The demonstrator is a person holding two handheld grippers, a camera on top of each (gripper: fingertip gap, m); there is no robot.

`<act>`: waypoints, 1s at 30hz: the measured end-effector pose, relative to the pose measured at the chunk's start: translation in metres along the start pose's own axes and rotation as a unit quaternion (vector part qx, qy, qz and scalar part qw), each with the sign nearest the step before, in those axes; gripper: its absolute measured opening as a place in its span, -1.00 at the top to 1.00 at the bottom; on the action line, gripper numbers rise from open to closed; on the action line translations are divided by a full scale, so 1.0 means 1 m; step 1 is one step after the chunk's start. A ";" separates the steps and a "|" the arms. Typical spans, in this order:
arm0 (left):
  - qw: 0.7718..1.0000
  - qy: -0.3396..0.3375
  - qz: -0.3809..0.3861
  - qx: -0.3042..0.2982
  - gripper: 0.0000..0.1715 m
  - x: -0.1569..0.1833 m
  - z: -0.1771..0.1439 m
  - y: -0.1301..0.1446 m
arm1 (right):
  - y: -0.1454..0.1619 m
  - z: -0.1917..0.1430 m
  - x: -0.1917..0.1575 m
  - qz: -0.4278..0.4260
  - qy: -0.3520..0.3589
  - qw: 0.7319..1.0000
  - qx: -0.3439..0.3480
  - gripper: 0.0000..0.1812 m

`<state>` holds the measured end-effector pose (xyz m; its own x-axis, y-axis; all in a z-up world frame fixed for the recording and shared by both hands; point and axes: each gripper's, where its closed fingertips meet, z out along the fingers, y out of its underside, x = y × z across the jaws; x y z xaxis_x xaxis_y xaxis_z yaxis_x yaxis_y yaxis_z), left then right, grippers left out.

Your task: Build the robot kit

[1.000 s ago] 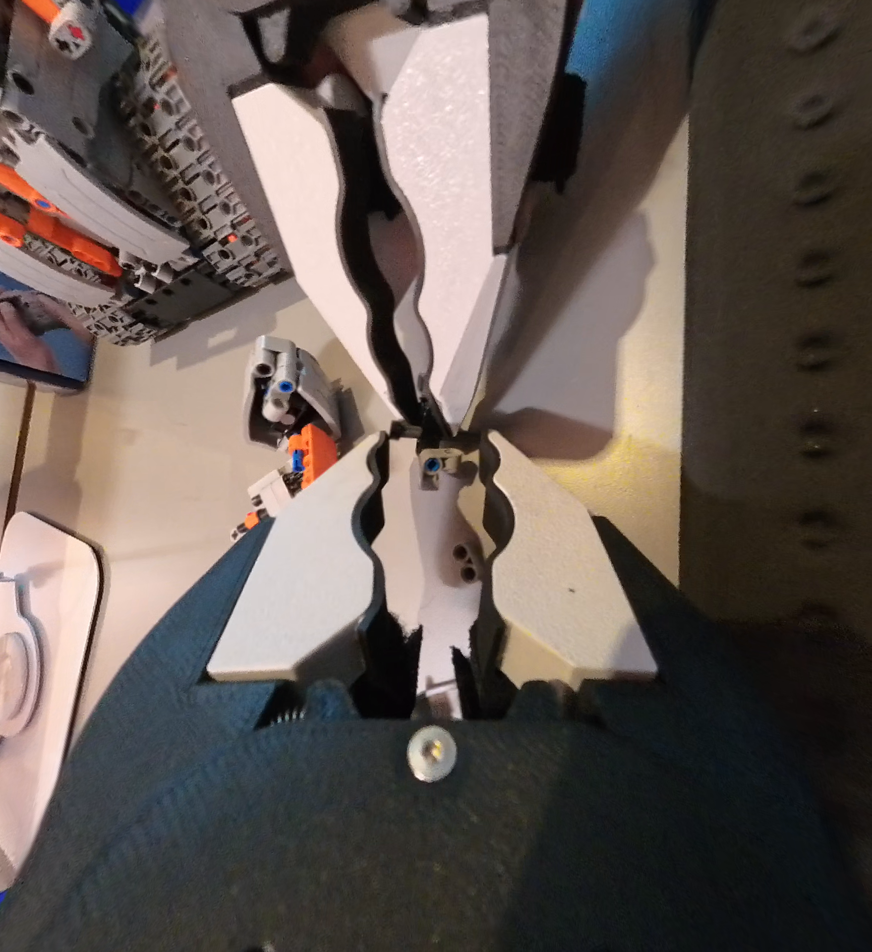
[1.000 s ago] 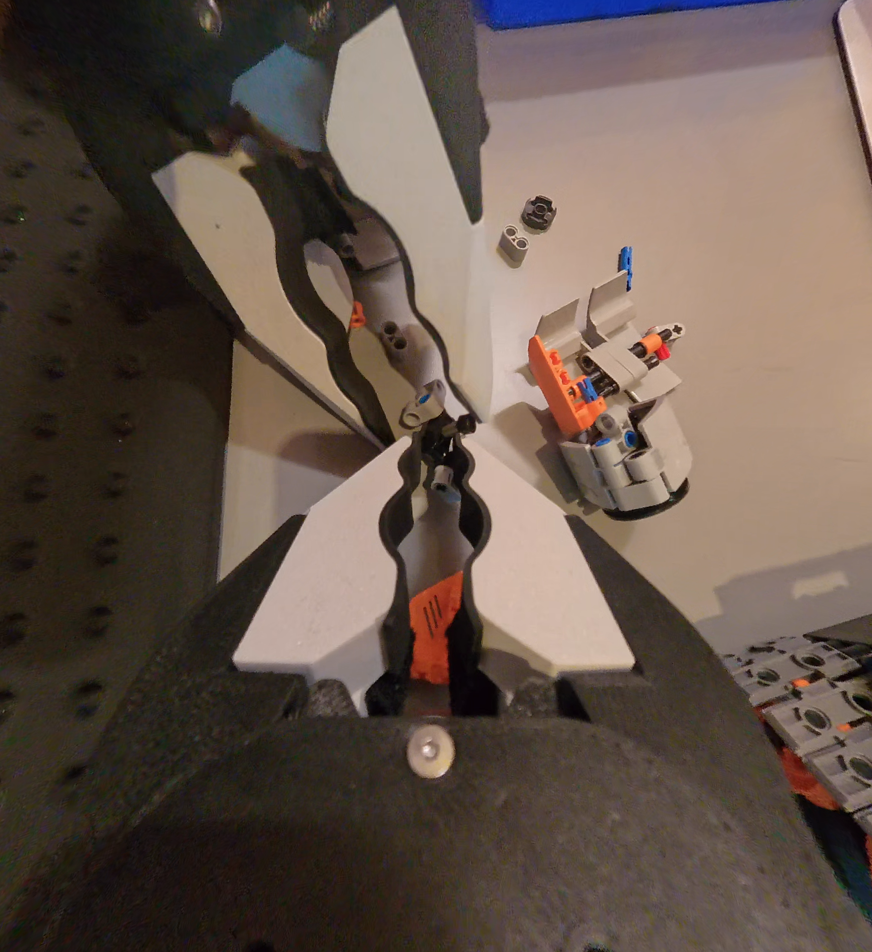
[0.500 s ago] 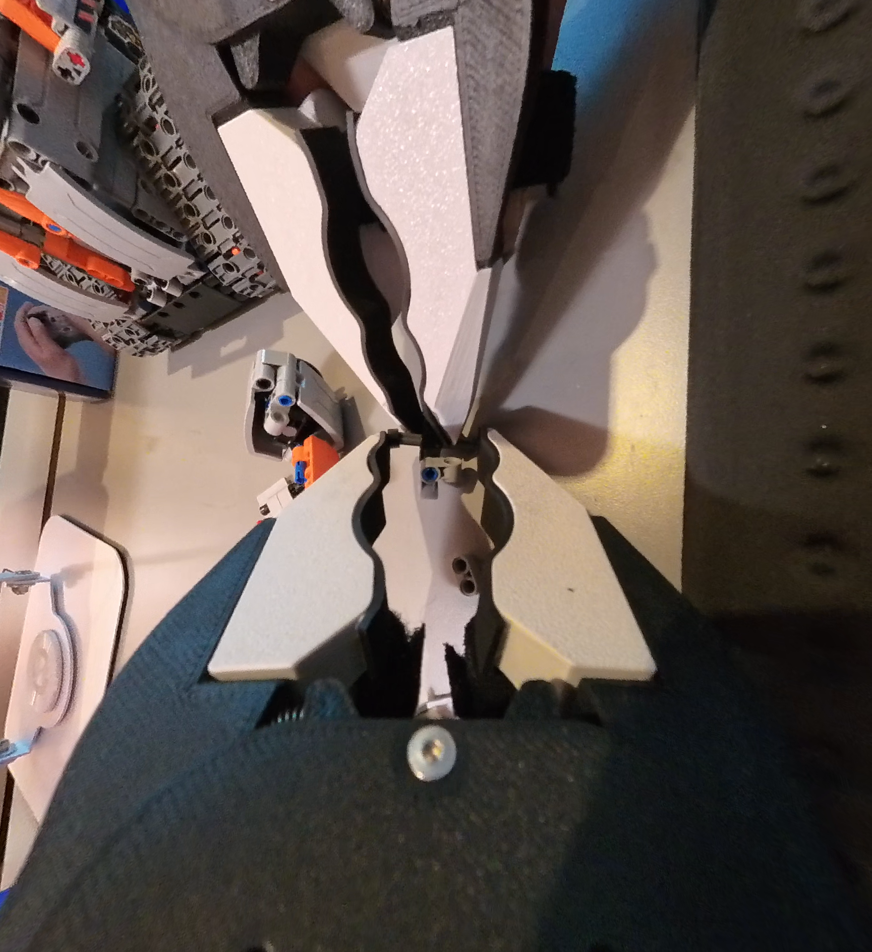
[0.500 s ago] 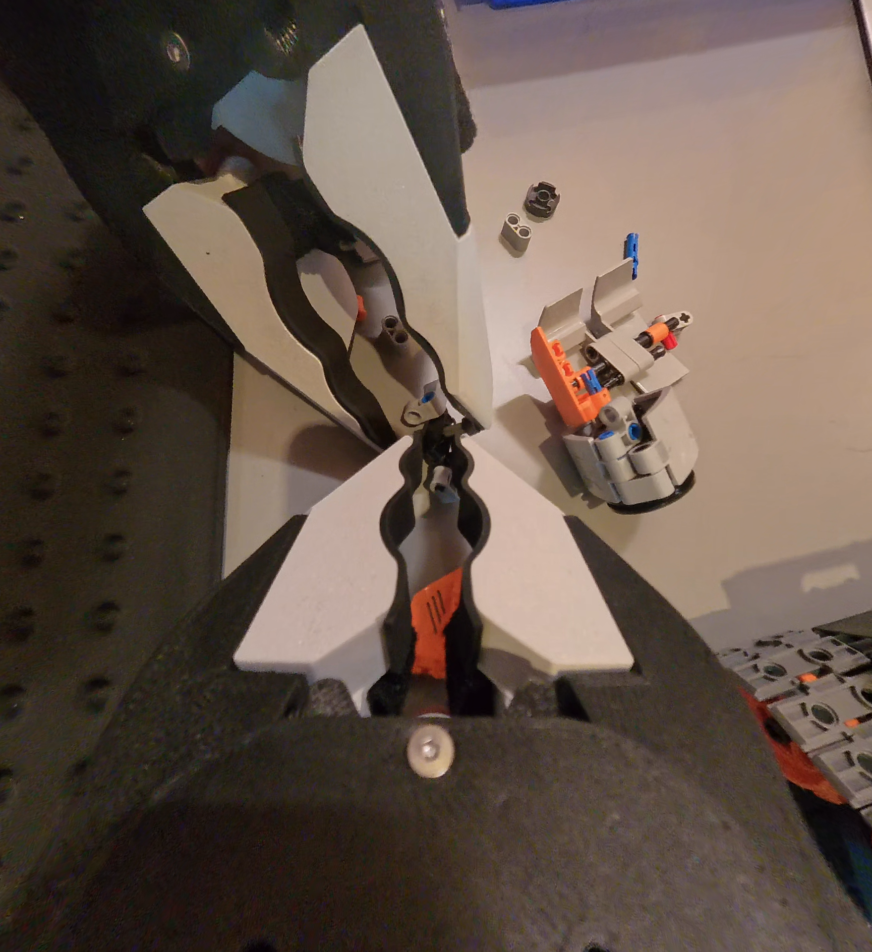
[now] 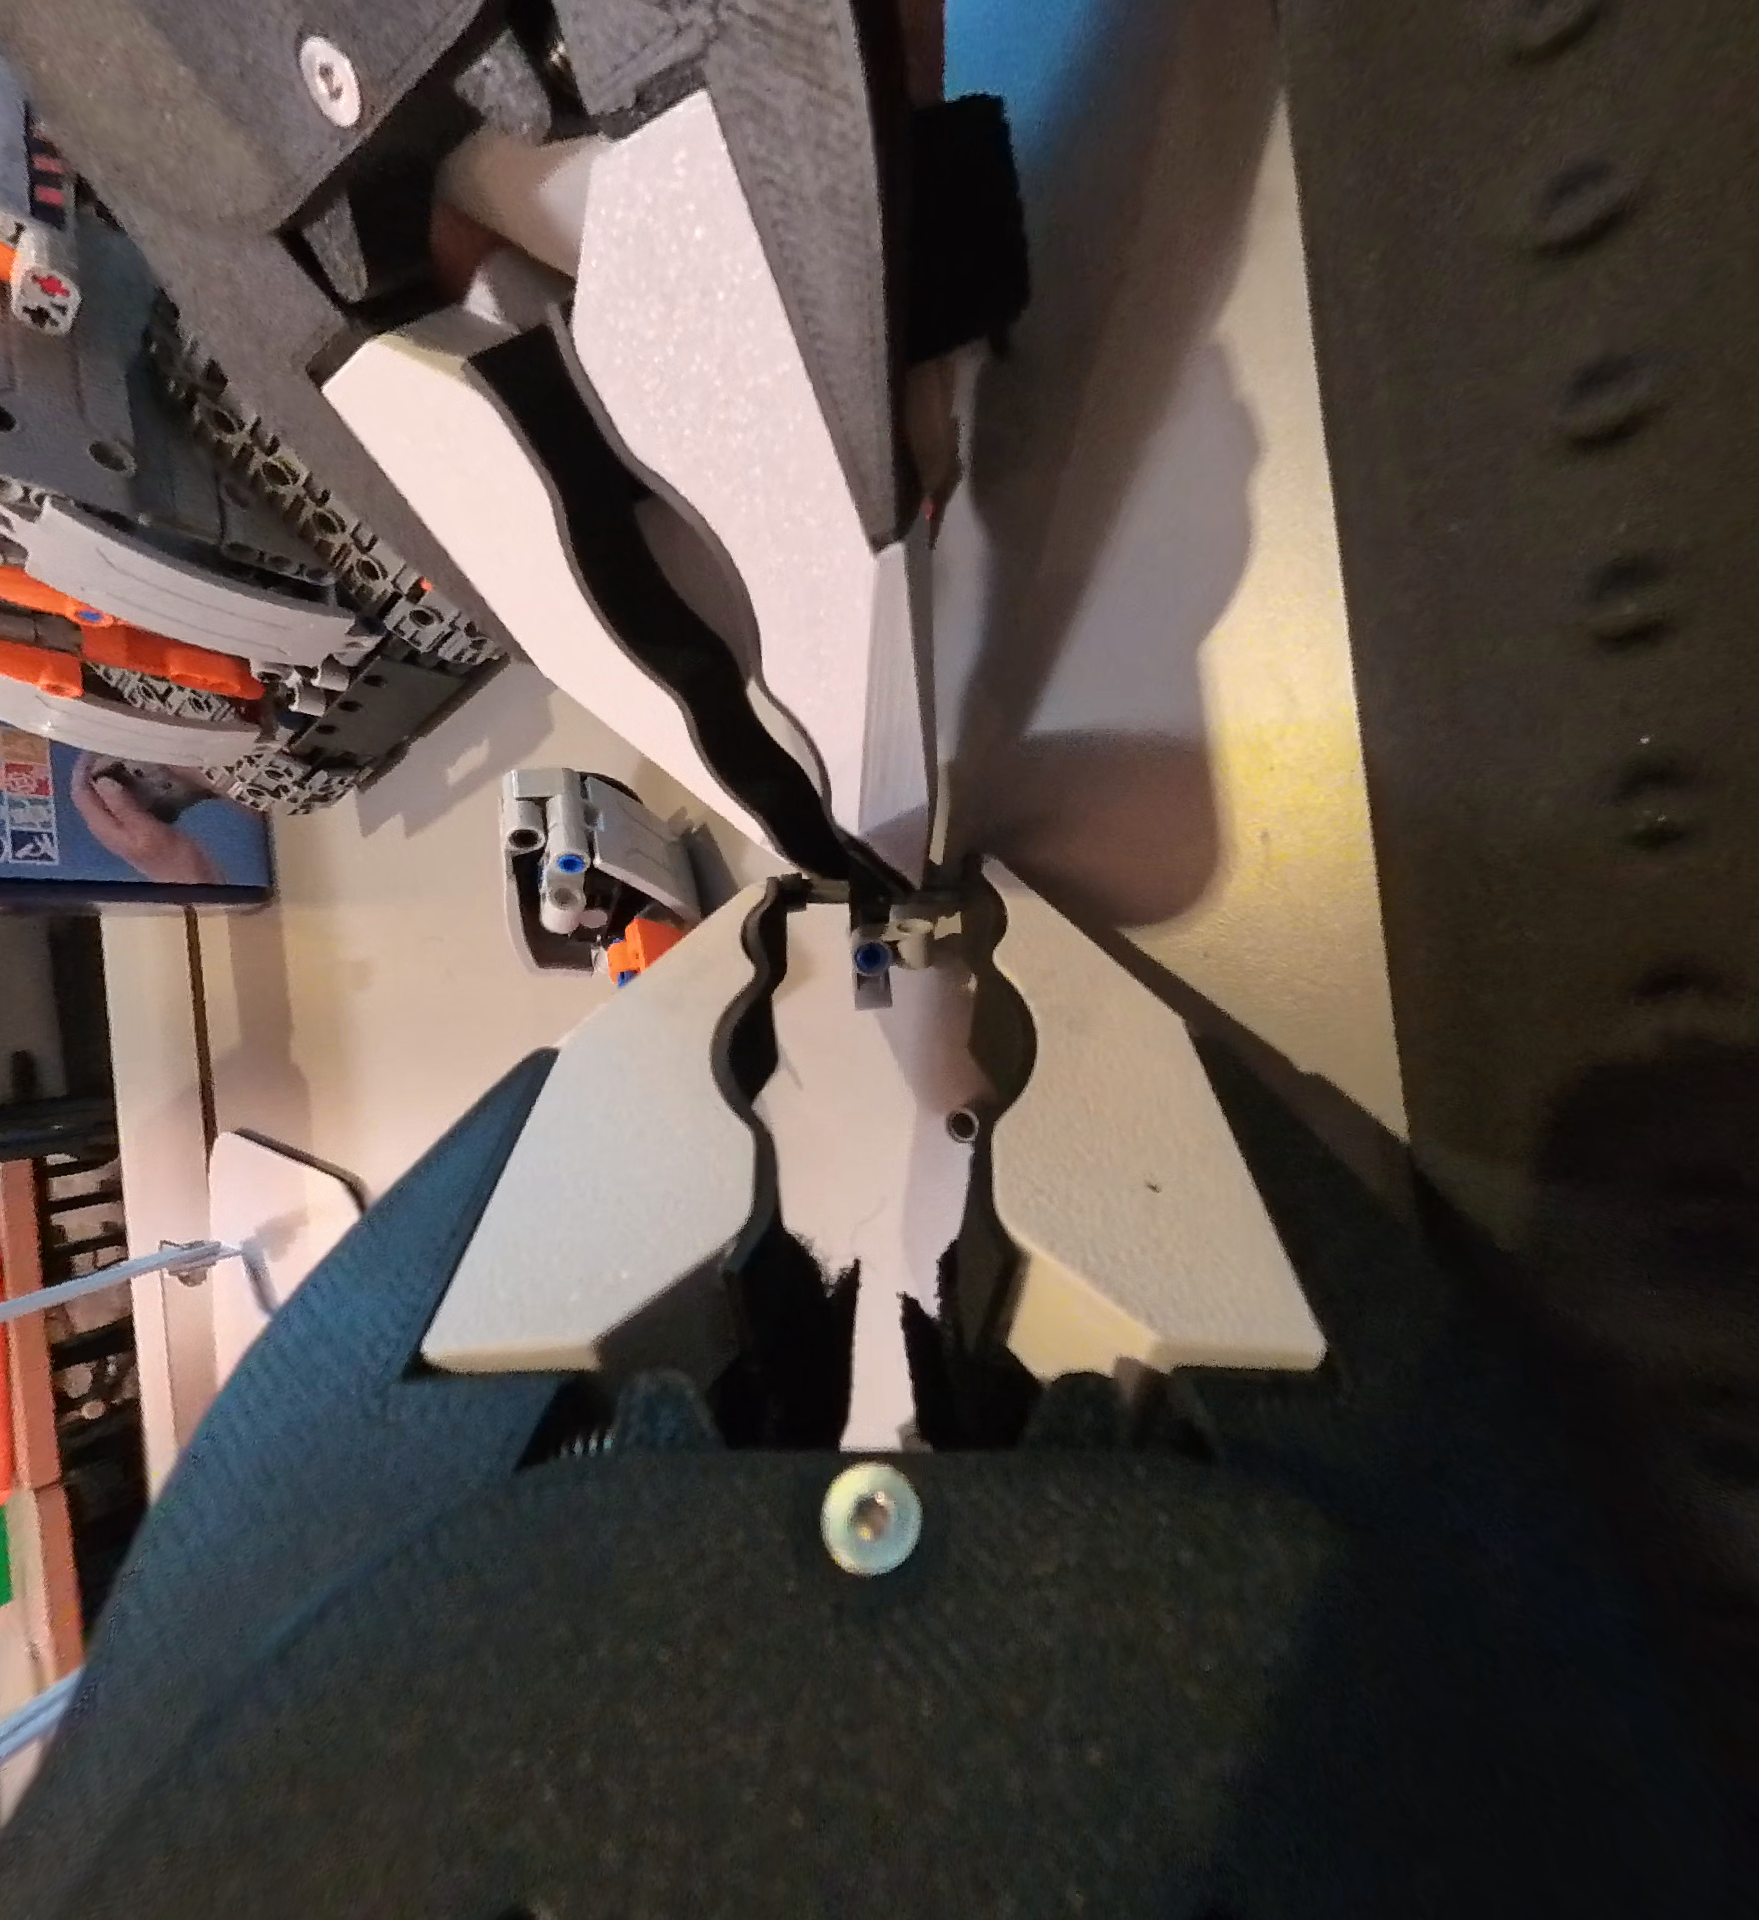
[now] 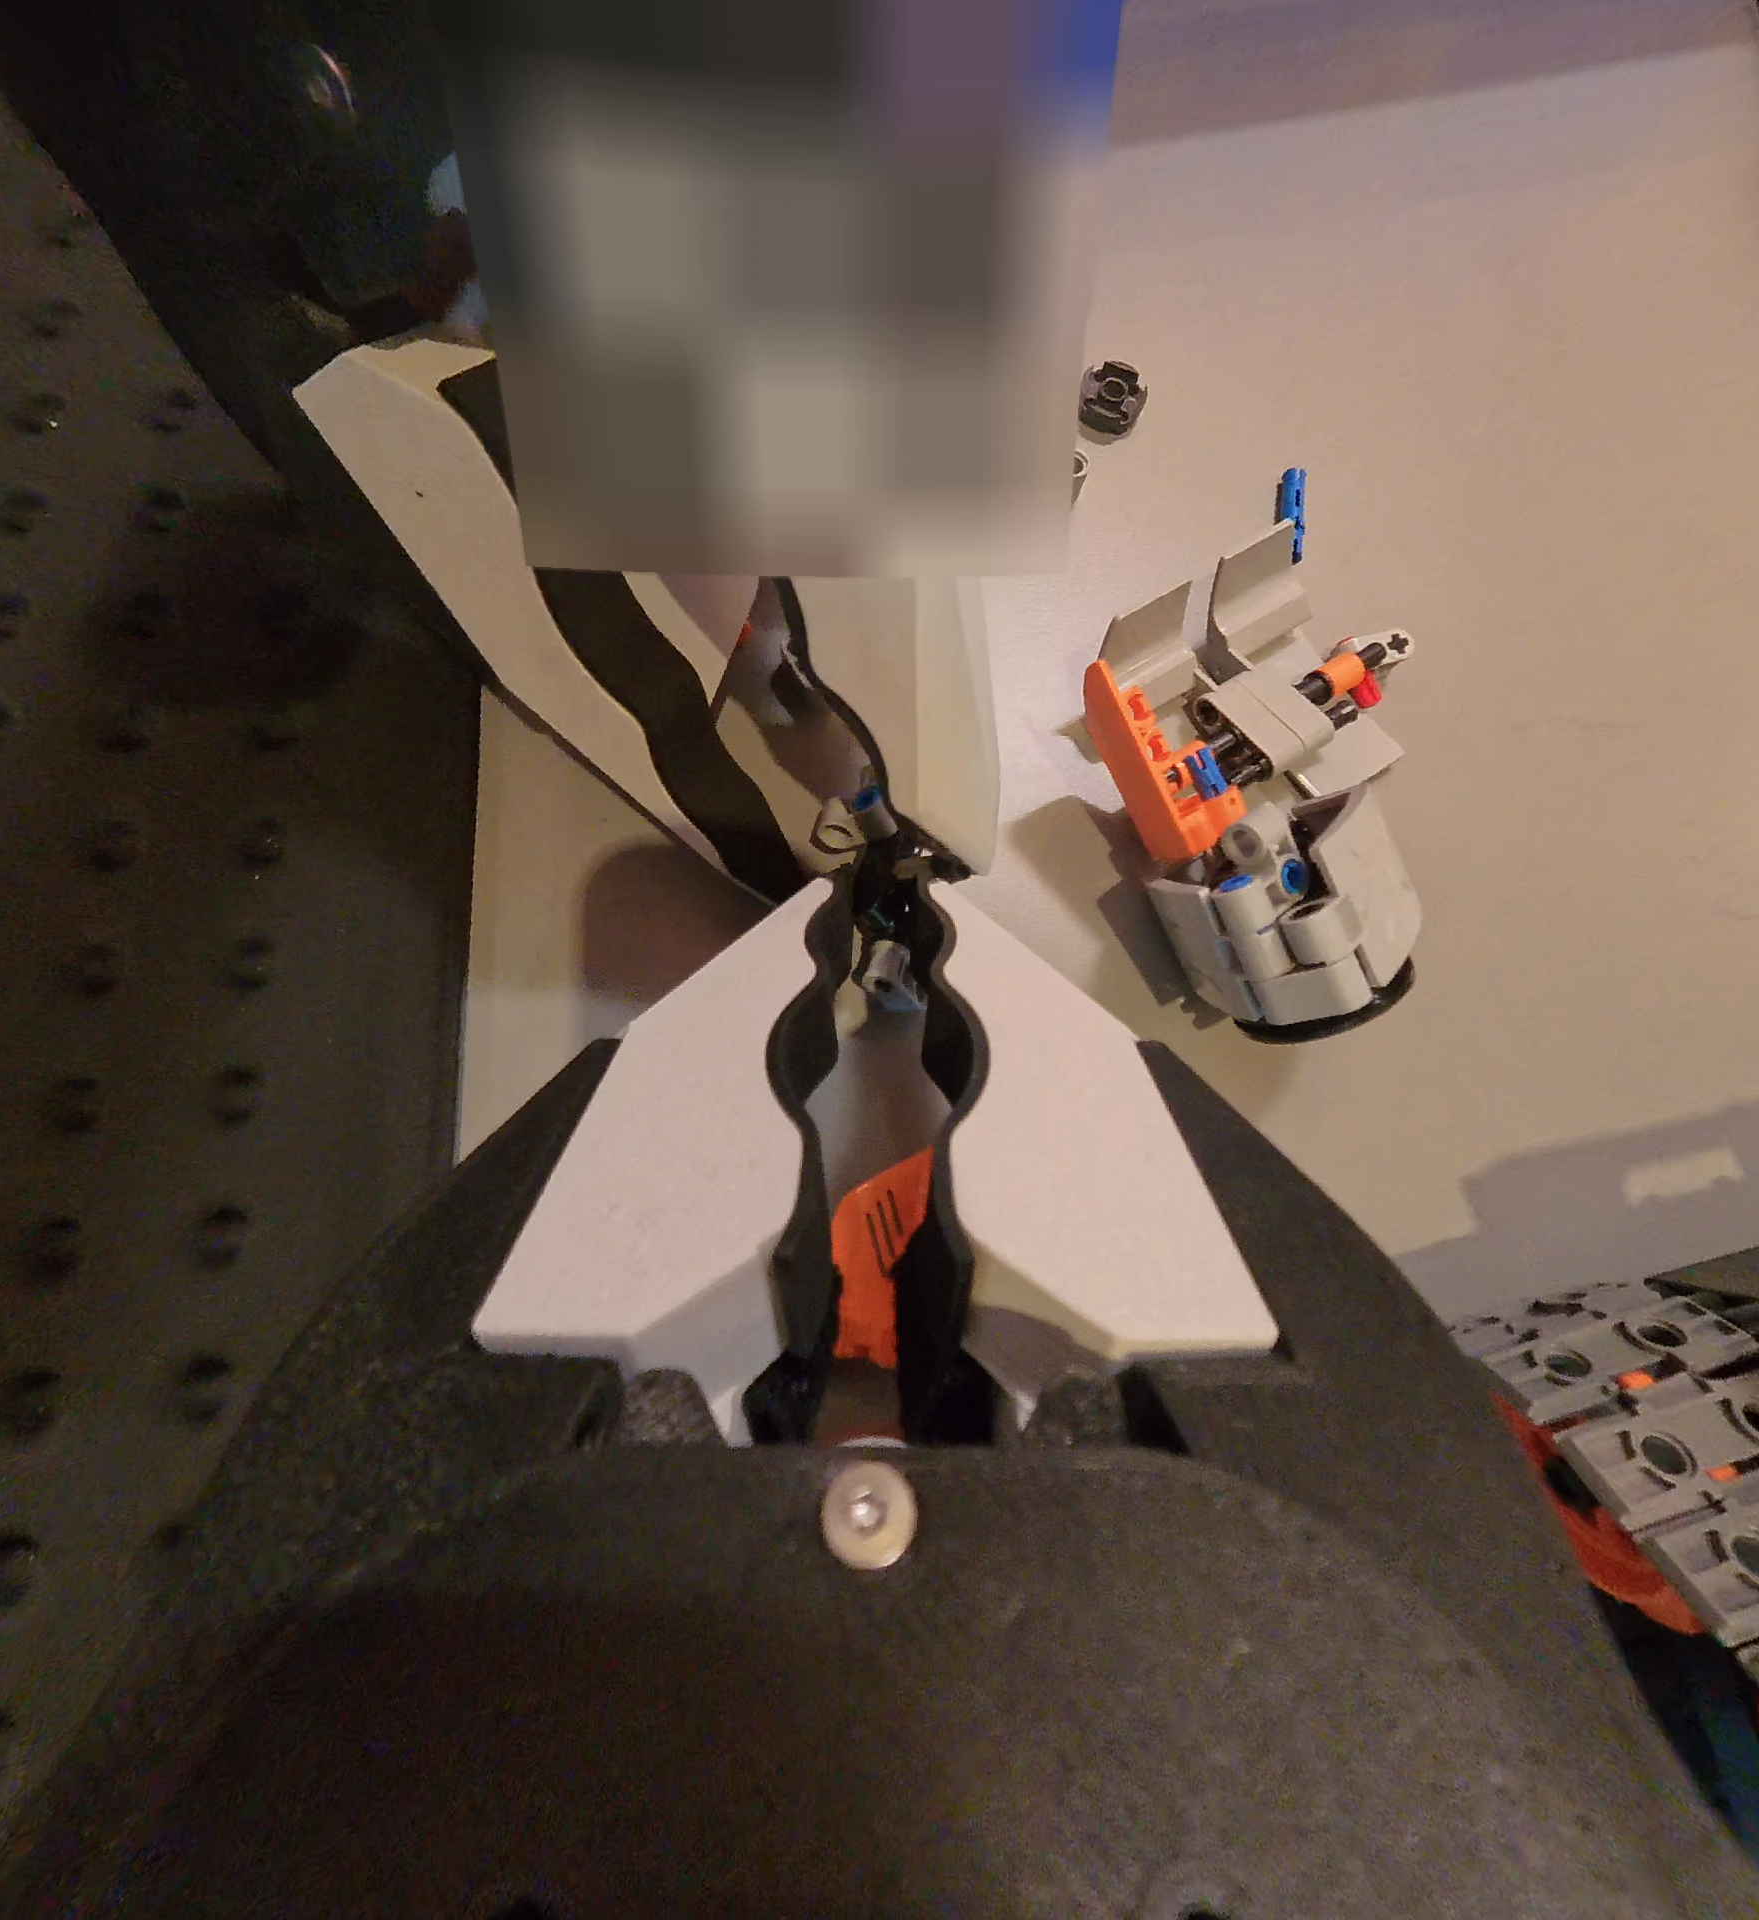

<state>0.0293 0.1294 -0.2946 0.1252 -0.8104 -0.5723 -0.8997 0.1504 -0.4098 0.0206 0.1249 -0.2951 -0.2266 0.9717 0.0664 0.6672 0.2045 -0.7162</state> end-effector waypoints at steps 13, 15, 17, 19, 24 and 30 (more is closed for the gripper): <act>1.000 0.006 0.015 0.008 0.67 0.001 -0.001 0.000 | 0.000 0.001 -0.002 -0.006 0.000 1.000 -0.003 0.91; 1.000 0.007 0.006 0.014 0.67 0.000 0.000 0.001 | 0.000 0.001 -0.001 -0.005 0.003 1.000 -0.002 0.91; 1.000 0.004 -0.007 0.025 0.66 -0.002 -0.001 -0.001 | -0.001 -0.001 0.000 -0.005 0.007 1.000 0.001 0.90; 1.000 0.005 -0.013 0.023 0.66 -0.003 0.000 0.000 | -0.002 -0.004 0.001 -0.005 0.011 1.000 0.005 0.90; 0.999 0.012 -0.027 0.031 0.66 -0.003 0.002 0.002 | -0.006 -0.011 0.006 -0.013 0.031 0.999 0.017 0.88; 0.999 0.009 -0.031 0.035 0.66 -0.004 0.002 0.002 | -0.004 -0.010 0.009 -0.027 0.048 0.998 0.008 0.77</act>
<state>0.0285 0.1341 -0.2949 0.1716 -0.8298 -0.5309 -0.8590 0.1378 -0.4931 0.0232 0.1339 -0.2851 -0.1936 0.9661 0.1710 0.6438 0.2566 -0.7209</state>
